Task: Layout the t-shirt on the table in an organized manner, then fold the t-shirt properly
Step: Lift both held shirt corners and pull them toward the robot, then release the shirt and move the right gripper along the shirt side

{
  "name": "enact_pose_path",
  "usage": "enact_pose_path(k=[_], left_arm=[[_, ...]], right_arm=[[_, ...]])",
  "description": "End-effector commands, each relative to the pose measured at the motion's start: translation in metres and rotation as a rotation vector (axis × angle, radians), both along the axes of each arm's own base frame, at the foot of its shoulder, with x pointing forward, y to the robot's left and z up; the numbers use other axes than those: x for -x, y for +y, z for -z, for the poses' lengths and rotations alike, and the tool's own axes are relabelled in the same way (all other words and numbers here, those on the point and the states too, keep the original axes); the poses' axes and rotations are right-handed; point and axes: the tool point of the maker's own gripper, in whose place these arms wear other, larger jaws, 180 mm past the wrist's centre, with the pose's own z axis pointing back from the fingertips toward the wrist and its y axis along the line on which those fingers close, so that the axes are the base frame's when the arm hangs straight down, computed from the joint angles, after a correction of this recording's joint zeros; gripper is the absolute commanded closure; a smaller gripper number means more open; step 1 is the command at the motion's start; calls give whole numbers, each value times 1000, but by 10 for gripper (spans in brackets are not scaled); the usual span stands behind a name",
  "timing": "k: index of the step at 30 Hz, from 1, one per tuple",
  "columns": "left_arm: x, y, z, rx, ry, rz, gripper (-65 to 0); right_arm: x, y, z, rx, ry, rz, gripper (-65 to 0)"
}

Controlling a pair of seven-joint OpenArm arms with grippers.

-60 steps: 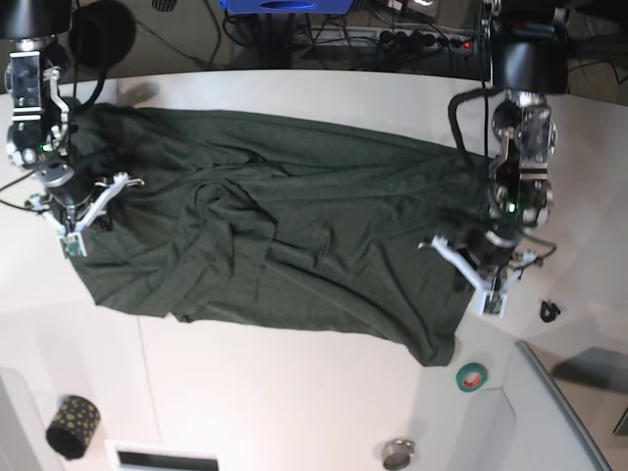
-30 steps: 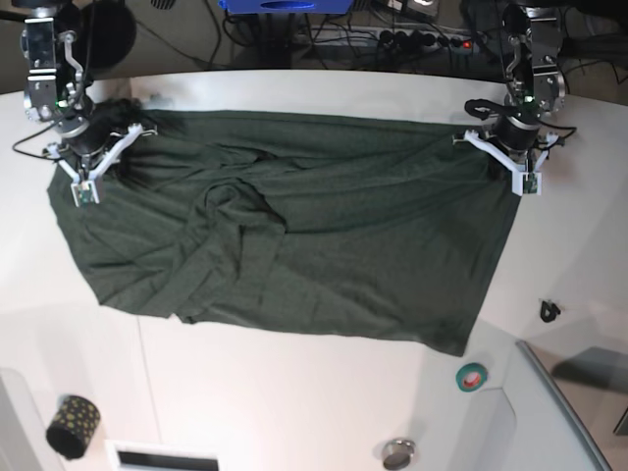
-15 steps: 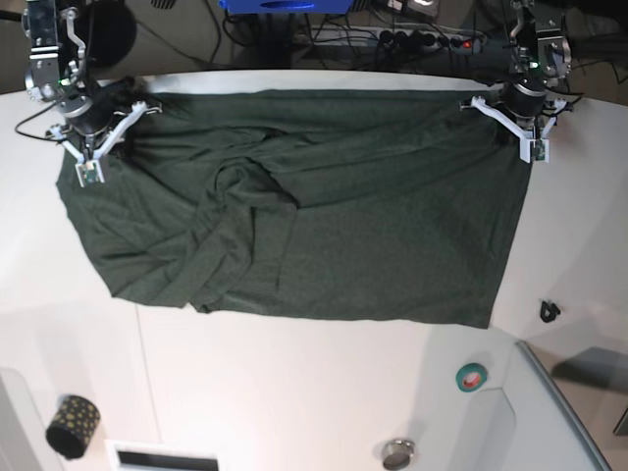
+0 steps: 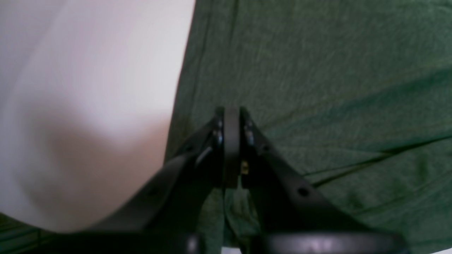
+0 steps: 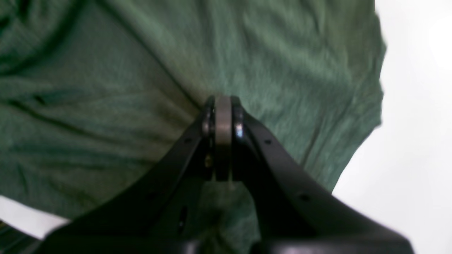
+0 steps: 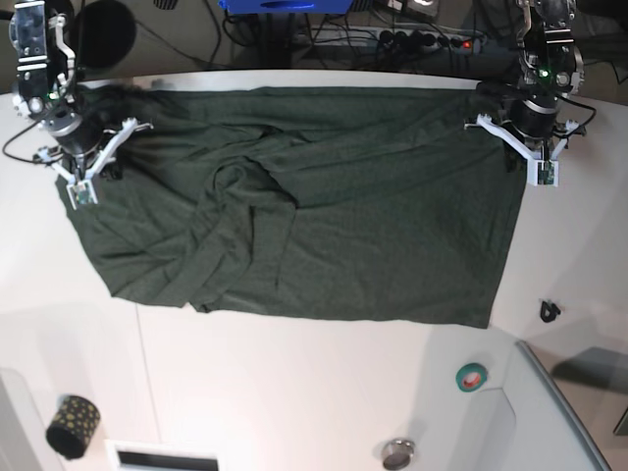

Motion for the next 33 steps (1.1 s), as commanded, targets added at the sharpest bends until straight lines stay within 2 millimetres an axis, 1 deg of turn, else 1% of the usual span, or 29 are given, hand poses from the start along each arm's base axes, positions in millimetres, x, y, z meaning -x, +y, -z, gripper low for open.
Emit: enact_pose_path(k=[1, 3, 4, 6, 8, 10, 11, 12, 15, 17, 20, 22, 25, 26, 29, 31, 33], left_arm=[[-13, 8, -16, -20, -57, -13, 0], [-20, 17, -22, -24, -84, -43, 0], [-21, 22, -24, -29, -90, -56, 0], [-22, 28, -27, -36, -99, -73, 0], [-22, 29, -28, -38, -99, -74, 0], [-19, 31, -26, -41, -92, -74, 0], [-17, 35, -27, -47, -92, -83, 0], [-15, 42, -29, -52, -97, -104, 0], [-5, 64, -32, -71, -95, -164, 0], [5, 80, -29, -82, -83, -211, 0], [14, 98, -31, -98, -79, -259, 0], [21, 107, -28, -101, -66, -286, 0], [30, 116, -22, -101, -51, -318, 0], [31, 117, -22, -101, -51, -322, 0], [30, 115, -22, -98, -51, -322, 0], [30, 115, -20, -95, -50, -322, 0], [28, 115, -21, -94, -53, -321, 0]], right_arm=[[-17, -7, -13, 15, -56, 4, -2], [-37, -9, -20, 14, -91, 11, -5], [-45, -11, -21, 14, -98, 17, -6], [-70, -19, -23, 13, -117, 39, -9], [-93, -26, -24, 11, -125, 62, -17], [-119, -39, -25, 12, -126, 92, -66], [-132, -44, -23, 7, -119, 108, -104], [-143, -48, -21, -1, -106, 127, -146], [-169, -57, -14, -27, -65, 176, -240], [-185, -63, -16, -44, -52, 205, -270], [-198, -76, -21, -45, -39, 232, -276], [-210, -77, -27, -57, -42, 244, -278], [-220, -78, -29, -81, -41, 266, -279], [-221, -79, -27, -89, -44, 274, -279], [-215, -78, -12, -111, -38, 297, -279], [-212, -69, -4, -129, -37, 298, -279], [-207, -66, 5, -139, -30, 304, -279]])
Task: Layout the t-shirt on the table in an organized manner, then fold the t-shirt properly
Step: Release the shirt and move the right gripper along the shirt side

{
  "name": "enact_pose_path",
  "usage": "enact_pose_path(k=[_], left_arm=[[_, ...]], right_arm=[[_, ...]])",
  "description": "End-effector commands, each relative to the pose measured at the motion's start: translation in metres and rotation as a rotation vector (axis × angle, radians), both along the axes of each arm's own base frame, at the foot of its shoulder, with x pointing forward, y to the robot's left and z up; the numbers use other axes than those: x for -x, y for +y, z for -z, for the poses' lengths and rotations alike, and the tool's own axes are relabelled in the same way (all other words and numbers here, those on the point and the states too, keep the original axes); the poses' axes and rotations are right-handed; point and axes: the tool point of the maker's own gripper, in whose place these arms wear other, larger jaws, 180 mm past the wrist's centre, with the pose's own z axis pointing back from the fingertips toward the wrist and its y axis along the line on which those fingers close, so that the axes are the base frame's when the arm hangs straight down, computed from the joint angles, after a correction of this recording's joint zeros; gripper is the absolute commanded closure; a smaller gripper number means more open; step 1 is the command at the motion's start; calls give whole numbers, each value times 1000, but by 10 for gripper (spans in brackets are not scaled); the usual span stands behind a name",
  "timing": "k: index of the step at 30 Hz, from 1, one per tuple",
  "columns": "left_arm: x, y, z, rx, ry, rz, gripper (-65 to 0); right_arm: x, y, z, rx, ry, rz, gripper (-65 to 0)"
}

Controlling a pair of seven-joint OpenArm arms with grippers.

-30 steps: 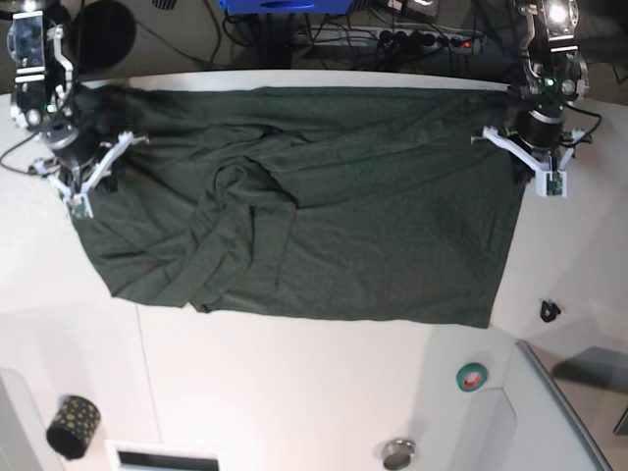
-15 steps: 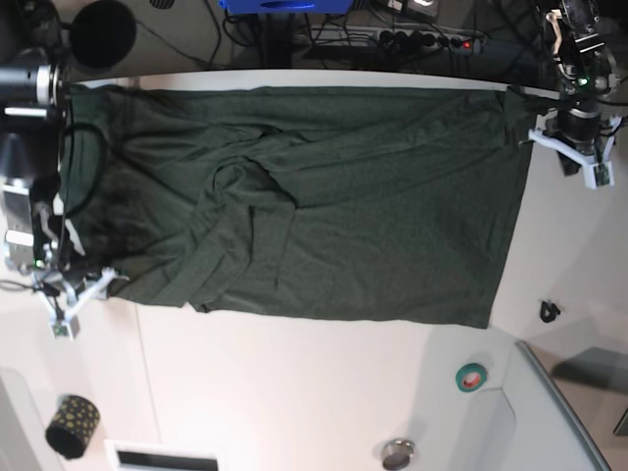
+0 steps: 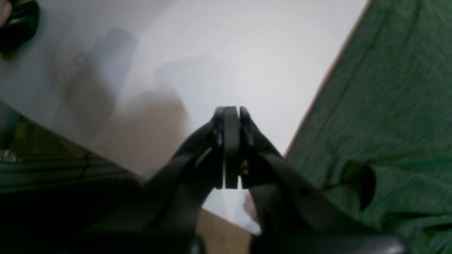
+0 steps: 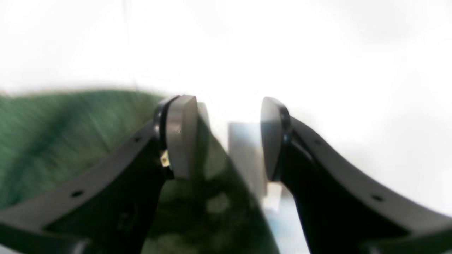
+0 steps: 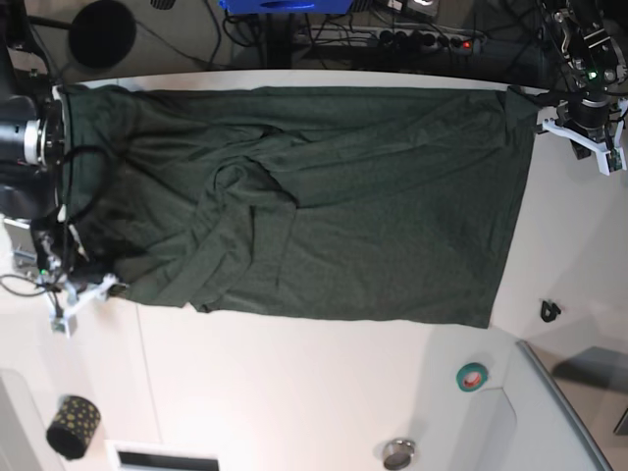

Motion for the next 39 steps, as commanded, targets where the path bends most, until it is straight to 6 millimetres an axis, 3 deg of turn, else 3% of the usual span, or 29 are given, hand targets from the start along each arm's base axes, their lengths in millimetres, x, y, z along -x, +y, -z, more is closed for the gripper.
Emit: enact_pose_path(k=[1, 9, 17, 23, 39], left_arm=[[-5, 7, -12, -32, -30, 5, 0], [-10, 7, -10, -24, -38, 0, 0], [-10, 8, -10, -26, -36, 1, 0], [-11, 8, -11, -26, -38, 1, 0], [-11, 8, -11, -26, -38, 1, 0]], right_arm=[[-18, -6, -17, -1, -44, 10, -279], [-15, 2, -10, -16, -58, 14, -279], [-38, 0, -33, -20, -77, 15, -279], [-42, 5, -36, -27, -64, 8, -279], [-18, 19, -10, -42, -13, -6, -279]])
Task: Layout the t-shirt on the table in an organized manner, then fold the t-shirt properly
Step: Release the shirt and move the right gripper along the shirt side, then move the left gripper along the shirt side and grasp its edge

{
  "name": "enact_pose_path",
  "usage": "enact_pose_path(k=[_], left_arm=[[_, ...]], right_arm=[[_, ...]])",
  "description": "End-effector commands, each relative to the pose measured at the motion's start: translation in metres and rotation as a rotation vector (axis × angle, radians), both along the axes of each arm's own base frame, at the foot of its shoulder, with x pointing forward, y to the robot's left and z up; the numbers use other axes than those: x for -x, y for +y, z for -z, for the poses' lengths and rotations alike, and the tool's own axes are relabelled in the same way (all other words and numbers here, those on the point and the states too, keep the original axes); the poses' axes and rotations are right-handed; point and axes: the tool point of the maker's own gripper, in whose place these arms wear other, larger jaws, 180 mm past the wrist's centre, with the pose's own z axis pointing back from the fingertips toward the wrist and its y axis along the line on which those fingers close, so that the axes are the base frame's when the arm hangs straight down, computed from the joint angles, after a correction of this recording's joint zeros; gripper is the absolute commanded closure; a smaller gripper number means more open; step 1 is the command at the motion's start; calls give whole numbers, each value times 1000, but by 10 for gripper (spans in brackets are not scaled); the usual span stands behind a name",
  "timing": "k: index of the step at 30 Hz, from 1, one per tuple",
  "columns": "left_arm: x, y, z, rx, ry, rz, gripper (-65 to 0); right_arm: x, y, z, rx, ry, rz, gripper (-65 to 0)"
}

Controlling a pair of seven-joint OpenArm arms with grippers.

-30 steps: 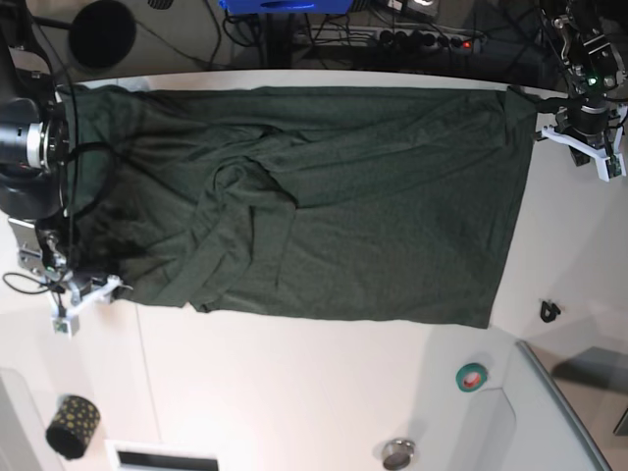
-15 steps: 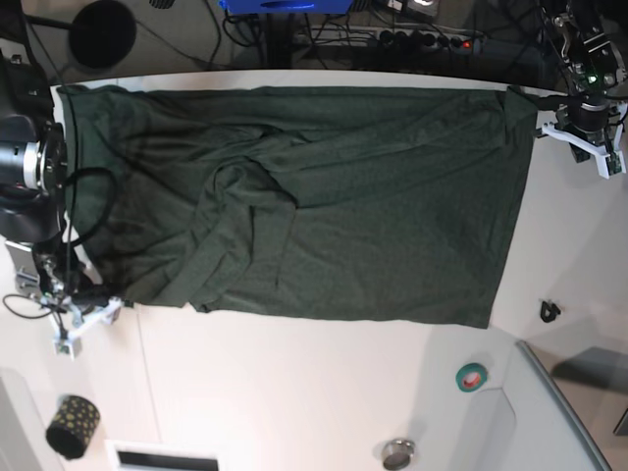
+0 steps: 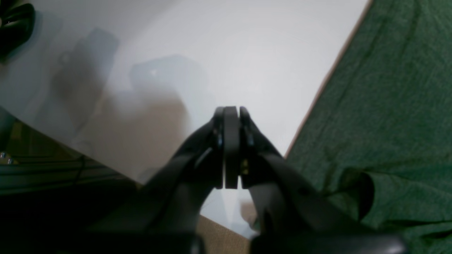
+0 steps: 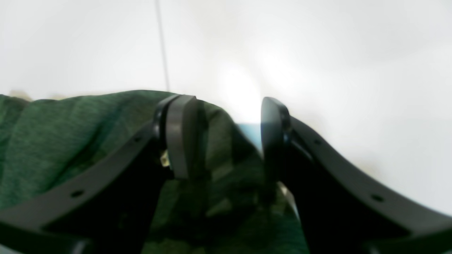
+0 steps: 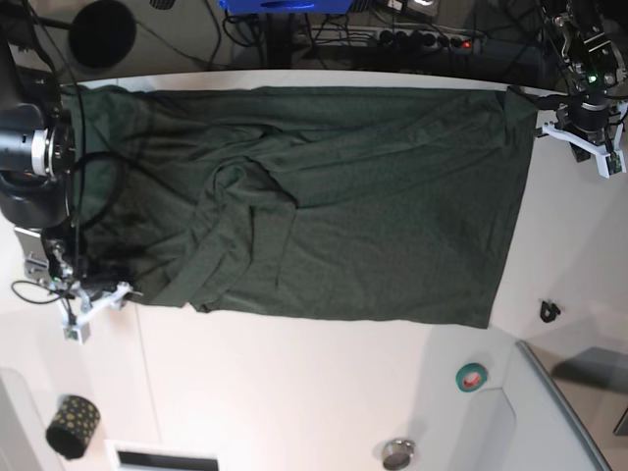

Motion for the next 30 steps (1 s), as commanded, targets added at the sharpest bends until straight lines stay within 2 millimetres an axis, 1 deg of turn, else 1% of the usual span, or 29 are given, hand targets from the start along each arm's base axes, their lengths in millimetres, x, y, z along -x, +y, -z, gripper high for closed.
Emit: enact_pose_path(k=[1, 9, 10, 11, 13, 16, 17, 18, 20, 23, 24, 25, 27, 30], left_arm=[[-6, 8, -13, -35, -35, 3, 0], [-7, 8, -10, -28, -33, -3, 0], [-14, 8, -11, -23, -46, -5, 0], [-19, 9, -9, -15, -50, -12, 0], [-33, 9, -7, 3, -63, -7, 0], [-62, -12, -2, 46, -66, 98, 0], [-68, -17, 0, 57, -53, 116, 0], [-77, -24, 1, 73, -42, 133, 0], [-98, -30, -2, 98, -30, 137, 0], [-126, -32, -5, 141, -44, 121, 0], [-132, -32, -4, 155, -49, 114, 0], [-141, -33, -2, 173, -55, 108, -66], [-160, -35, -1, 211, -67, 93, -176], [-182, -32, 5, 267, -60, 68, -288]], right_arm=[[-12, -5, -13, 7, -31, -2, -279], [-13, -4, -13, 6, -31, -3, -270], [-13, -4, -13, 6, -31, -3, -267], [-13, -4, -13, 6, -31, -3, -246], [-12, -4, -12, 6, -26, -3, -167], [-11, -4, -12, 6, -23, -5, -44], [-11, -4, -12, 6, -23, -5, -17], [-11, -4, -12, 7, -22, -6, 0], [-11, -4, -12, 7, -22, -6, -9], [-11, -5, -12, 9, -22, -6, -9], [-11, -5, -12, 9, -22, -6, -9], [-11, -5, -12, 9, -22, -6, -9], [-11, -7, -12, 12, -22, -5, -9], [-11, -7, -12, 12, -22, -5, -9]])
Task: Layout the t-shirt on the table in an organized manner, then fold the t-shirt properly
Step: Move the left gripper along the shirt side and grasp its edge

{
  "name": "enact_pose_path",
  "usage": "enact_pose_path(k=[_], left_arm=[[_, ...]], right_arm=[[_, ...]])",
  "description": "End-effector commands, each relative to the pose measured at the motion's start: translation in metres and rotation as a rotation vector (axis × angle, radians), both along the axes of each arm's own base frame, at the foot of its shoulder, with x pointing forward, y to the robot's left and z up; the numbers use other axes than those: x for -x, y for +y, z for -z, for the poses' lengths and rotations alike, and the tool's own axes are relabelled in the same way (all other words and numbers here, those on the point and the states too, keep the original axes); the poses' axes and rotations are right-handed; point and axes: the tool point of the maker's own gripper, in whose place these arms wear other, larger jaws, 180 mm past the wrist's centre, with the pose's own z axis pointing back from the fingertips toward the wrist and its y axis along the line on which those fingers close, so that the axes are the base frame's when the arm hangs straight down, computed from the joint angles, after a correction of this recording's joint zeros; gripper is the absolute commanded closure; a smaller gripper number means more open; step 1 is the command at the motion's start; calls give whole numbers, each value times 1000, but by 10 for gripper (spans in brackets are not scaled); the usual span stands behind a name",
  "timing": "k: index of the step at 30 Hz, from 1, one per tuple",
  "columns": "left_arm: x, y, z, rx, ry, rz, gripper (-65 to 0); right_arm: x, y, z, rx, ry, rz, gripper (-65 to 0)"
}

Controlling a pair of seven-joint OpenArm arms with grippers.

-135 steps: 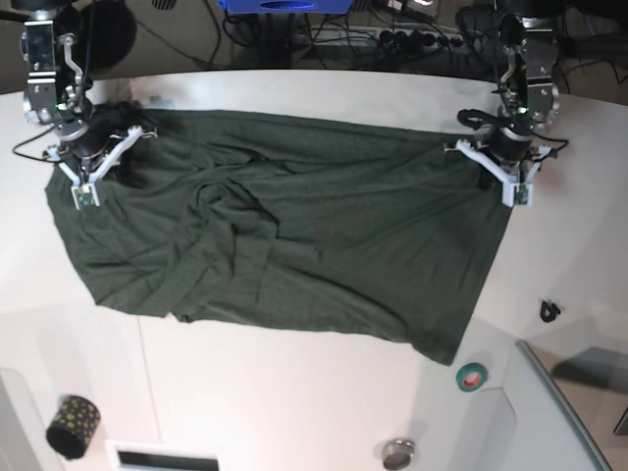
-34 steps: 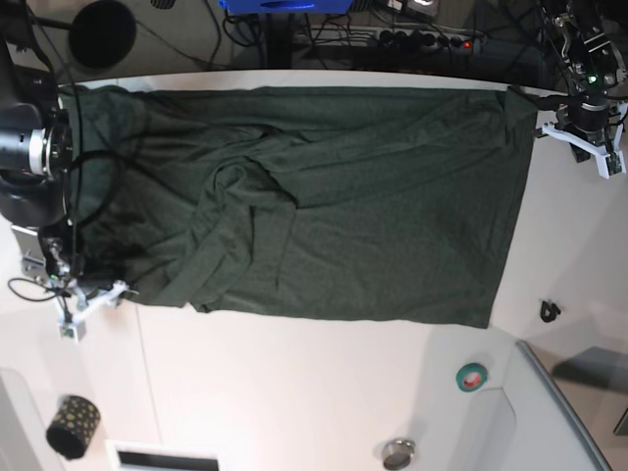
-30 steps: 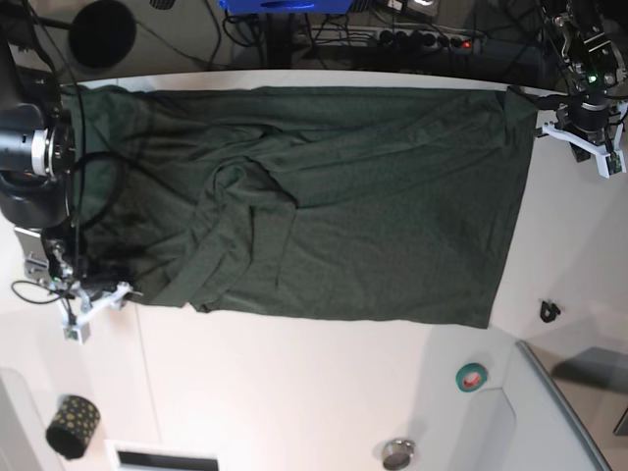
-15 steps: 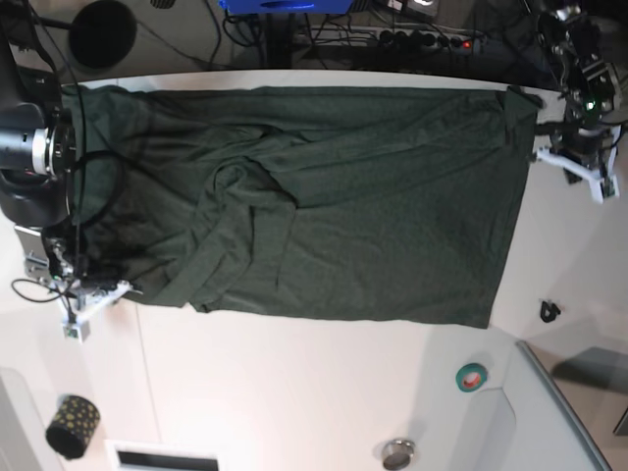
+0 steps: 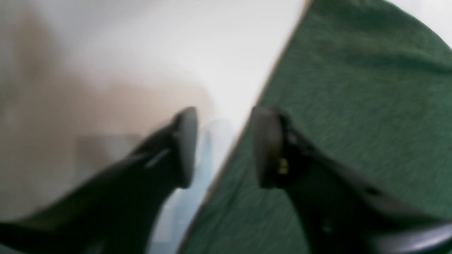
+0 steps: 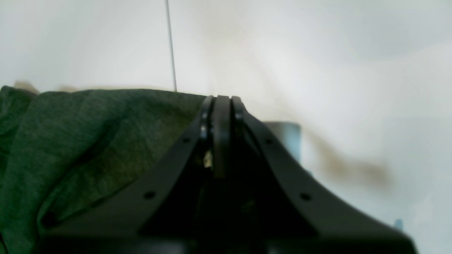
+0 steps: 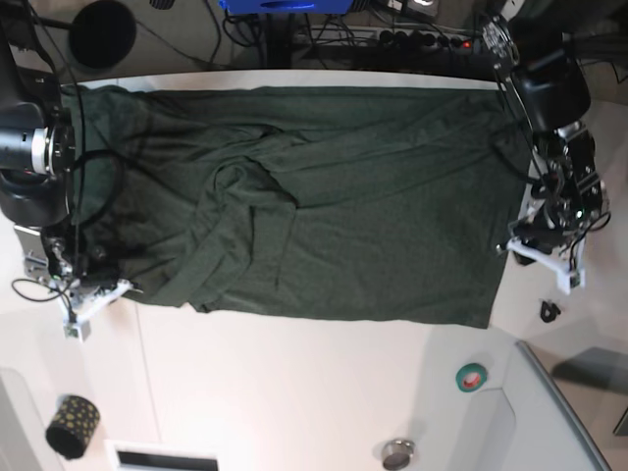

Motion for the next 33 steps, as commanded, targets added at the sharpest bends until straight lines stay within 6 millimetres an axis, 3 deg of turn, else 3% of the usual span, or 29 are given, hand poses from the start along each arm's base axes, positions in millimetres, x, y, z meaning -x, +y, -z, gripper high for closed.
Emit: enact_pose_path(k=[1, 5, 10, 19, 23, 26, 30, 33], left_arm=[[-23, 14, -21, -21, -55, -9, -311], [-45, 2, -10, 9, -15, 34, -354], [-55, -2, -7, 6, -41, 47, -354], [-44, -7, 9, 26, 6, 47, -346], [-29, -11, 28, 49, 57, 42, -341], [-26, -11, 34, 55, 50, 31, -252], [-27, -9, 32, 53, 31, 24, -2], [-29, -10, 31, 50, 28, 28, 0]], right_arm=[[-14, -6, -14, 12, -28, 1, -9], [-14, -5, -14, 11, -28, 0, -9], [-13, -8, -14, 15, -28, 3, -9], [-13, -9, -14, 16, -28, 4, -8], [-13, -9, -14, 16, -28, 4, -8], [-13, -9, -14, 16, -28, 4, -8], [-12, -9, -14, 16, -27, 4, -8], [-13, -9, -14, 16, -28, 4, -8]])
